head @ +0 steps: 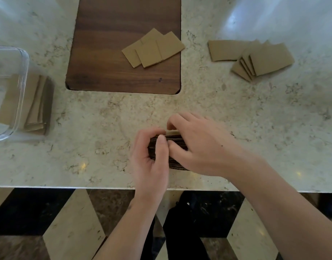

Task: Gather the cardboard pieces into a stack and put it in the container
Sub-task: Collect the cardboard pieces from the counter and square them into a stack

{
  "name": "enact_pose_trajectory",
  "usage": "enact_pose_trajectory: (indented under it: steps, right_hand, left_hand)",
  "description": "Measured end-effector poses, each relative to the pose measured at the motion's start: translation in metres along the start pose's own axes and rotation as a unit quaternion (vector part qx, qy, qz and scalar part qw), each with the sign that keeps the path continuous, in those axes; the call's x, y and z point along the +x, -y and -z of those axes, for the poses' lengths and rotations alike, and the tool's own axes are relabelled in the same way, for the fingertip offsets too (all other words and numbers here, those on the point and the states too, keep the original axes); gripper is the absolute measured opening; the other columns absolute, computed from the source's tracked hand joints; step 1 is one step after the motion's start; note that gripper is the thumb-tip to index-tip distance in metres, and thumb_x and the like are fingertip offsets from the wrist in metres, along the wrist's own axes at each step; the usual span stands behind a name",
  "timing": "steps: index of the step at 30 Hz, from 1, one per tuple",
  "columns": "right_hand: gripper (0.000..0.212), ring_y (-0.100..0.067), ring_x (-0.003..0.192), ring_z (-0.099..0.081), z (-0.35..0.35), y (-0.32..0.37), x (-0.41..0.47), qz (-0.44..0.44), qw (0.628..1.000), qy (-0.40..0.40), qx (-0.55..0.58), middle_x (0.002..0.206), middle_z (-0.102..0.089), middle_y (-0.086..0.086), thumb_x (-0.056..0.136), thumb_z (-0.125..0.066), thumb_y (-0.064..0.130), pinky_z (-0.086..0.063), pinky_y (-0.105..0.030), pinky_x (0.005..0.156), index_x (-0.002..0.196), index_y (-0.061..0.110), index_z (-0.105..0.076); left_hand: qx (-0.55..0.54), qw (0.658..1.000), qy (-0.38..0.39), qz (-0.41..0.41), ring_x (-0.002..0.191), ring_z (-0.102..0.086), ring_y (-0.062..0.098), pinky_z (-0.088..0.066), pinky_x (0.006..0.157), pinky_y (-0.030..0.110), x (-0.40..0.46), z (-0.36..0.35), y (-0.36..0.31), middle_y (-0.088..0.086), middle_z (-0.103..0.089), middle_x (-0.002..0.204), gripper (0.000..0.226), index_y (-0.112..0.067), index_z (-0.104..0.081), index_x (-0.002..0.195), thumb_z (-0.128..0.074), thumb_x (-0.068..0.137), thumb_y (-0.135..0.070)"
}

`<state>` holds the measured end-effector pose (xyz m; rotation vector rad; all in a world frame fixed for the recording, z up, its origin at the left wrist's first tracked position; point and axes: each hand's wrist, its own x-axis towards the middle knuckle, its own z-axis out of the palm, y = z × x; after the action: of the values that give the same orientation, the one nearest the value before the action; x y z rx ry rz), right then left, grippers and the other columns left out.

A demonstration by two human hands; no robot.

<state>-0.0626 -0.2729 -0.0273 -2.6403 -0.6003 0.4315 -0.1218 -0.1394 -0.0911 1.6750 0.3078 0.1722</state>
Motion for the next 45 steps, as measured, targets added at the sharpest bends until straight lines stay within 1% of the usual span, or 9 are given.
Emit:
enact_pose_trajectory:
  steps: [5,7,11,18,25,29,36,41,45]
  right_hand:
    - [0.041,-0.005,0.119,-0.062,-0.014,-0.033,-0.035,-0.119,0.922,-0.252,0.271,0.123,-0.069,0.007,0.094,-0.05,0.031,-0.048,-0.031,0.106,0.126,0.012,-0.067]
    - [0.043,-0.001,0.129,-0.058,-0.027,-0.033,-0.048,-0.169,0.859,-0.238,0.42,0.134,-0.066,0.011,0.096,-0.051,0.025,-0.046,-0.028,0.111,0.136,0.016,-0.06]
    - [0.051,-0.007,0.133,-0.055,-0.056,-0.009,-0.049,-0.133,0.829,-0.217,0.498,0.142,-0.061,0.012,0.094,-0.055,0.032,-0.047,-0.022,0.104,0.143,0.022,-0.054]
    - [0.007,-0.005,0.084,-0.068,-0.064,0.01,-0.027,-0.201,0.775,-0.345,0.489,0.089,-0.071,0.012,0.096,-0.062,0.021,-0.054,-0.019,0.071,0.097,0.021,-0.069]
    - [0.02,-0.003,0.084,-0.065,-0.053,0.001,-0.015,-0.185,0.77,-0.355,0.497,0.092,-0.072,-0.002,0.096,-0.056,0.027,-0.051,-0.018,0.07,0.102,0.013,-0.069]
    - [0.039,-0.011,0.101,-0.065,-0.059,-0.006,-0.027,-0.146,0.799,-0.325,0.485,0.112,-0.069,-0.001,0.091,-0.056,0.027,-0.053,-0.027,0.087,0.126,0.01,-0.065]
    - [0.012,-0.01,0.076,-0.064,-0.061,0.002,-0.01,-0.172,0.793,-0.396,0.43,0.08,-0.066,0.012,0.1,-0.059,0.027,-0.05,-0.021,0.065,0.091,0.022,-0.066]
    - [0.019,-0.018,0.074,-0.063,-0.065,-0.002,-0.006,-0.185,0.813,-0.373,0.406,0.079,-0.066,0.0,0.102,-0.055,0.027,-0.054,-0.038,0.063,0.09,0.016,-0.065]
    - [0.016,-0.014,0.073,-0.063,-0.061,-0.002,-0.008,-0.188,0.818,-0.356,0.41,0.081,-0.064,0.002,0.1,-0.054,0.035,-0.053,-0.027,0.062,0.089,0.026,-0.062]
  left_hand:
    - [0.02,0.998,-0.049,0.032,0.088,-0.068,0.029,-0.056,0.079,0.059,0.004,-0.01,-0.004,0.0,-0.071,0.089,0.024,-0.022,-0.069,0.096,-0.056,0.103,-0.042]
    - [0.016,0.997,-0.065,0.032,0.098,-0.071,0.015,-0.059,0.089,0.046,0.004,-0.014,-0.006,-0.006,-0.075,0.097,0.024,-0.021,-0.071,0.099,-0.056,0.102,-0.039]
    - [-0.029,0.996,-0.077,0.039,0.105,-0.071,0.008,-0.056,0.094,0.033,0.006,-0.016,-0.004,-0.012,-0.076,0.106,0.018,-0.022,-0.072,0.105,-0.056,0.103,-0.03]
    - [-0.034,0.995,-0.081,0.049,0.077,-0.064,0.002,-0.053,0.066,0.023,0.006,-0.013,-0.008,-0.016,-0.069,0.079,0.023,-0.026,-0.069,0.09,-0.054,0.106,-0.022]
    - [-0.027,0.998,-0.053,-0.01,0.089,-0.069,0.002,-0.056,0.073,0.022,0.01,-0.011,-0.014,-0.014,-0.074,0.093,0.023,-0.014,-0.074,0.104,-0.052,0.106,-0.019]
    - [-0.039,0.995,-0.082,-0.031,0.108,-0.071,0.027,-0.059,0.091,0.051,0.005,-0.003,0.0,0.013,-0.075,0.112,0.033,0.004,-0.07,0.115,-0.047,0.102,-0.015]
    - [-0.02,0.994,-0.108,-0.015,0.081,-0.07,0.009,-0.059,0.066,0.029,0.011,-0.019,-0.006,-0.011,-0.074,0.085,0.017,-0.029,-0.073,0.094,-0.059,0.104,-0.031]
    - [0.045,0.996,-0.069,-0.016,0.082,-0.071,0.016,-0.062,0.068,0.045,0.02,-0.021,-0.002,-0.01,-0.072,0.085,0.018,-0.031,-0.068,0.092,-0.053,0.103,-0.033]
    - [0.041,0.998,-0.044,0.006,0.082,-0.071,0.006,-0.059,0.067,0.023,0.021,-0.016,-0.004,-0.019,-0.073,0.085,0.021,-0.041,-0.068,0.09,-0.051,0.103,-0.038]
